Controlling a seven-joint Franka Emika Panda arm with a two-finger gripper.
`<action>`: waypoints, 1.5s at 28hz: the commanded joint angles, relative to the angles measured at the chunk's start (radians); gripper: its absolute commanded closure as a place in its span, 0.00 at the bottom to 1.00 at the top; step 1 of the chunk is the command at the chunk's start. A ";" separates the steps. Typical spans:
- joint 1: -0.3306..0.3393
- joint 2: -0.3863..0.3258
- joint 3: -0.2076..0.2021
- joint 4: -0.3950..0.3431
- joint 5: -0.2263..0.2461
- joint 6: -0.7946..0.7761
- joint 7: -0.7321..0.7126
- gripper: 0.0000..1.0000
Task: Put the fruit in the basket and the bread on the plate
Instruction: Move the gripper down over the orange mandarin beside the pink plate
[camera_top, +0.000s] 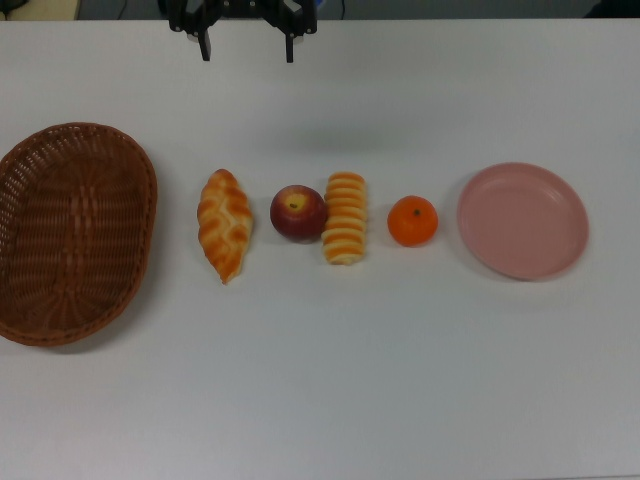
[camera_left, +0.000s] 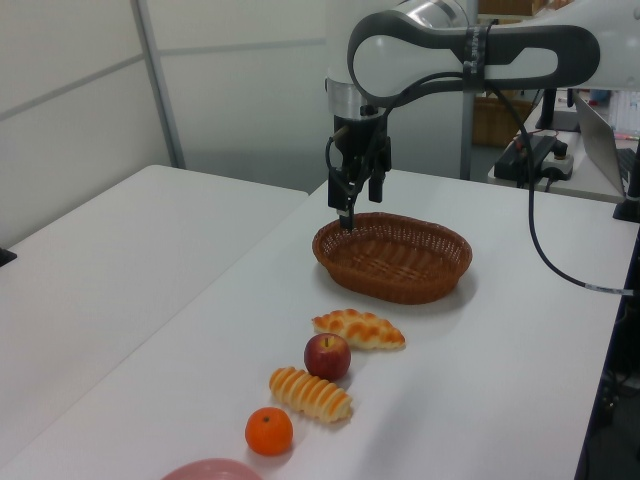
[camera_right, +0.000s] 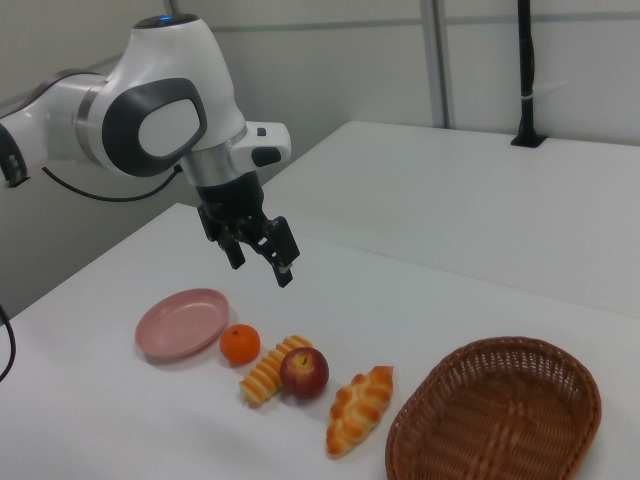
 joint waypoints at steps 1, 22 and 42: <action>0.036 0.034 0.002 0.000 -0.017 -0.023 0.024 0.00; 0.206 0.184 0.002 -0.041 -0.103 0.204 0.236 0.00; 0.378 0.444 0.002 -0.035 -0.272 0.364 0.435 0.00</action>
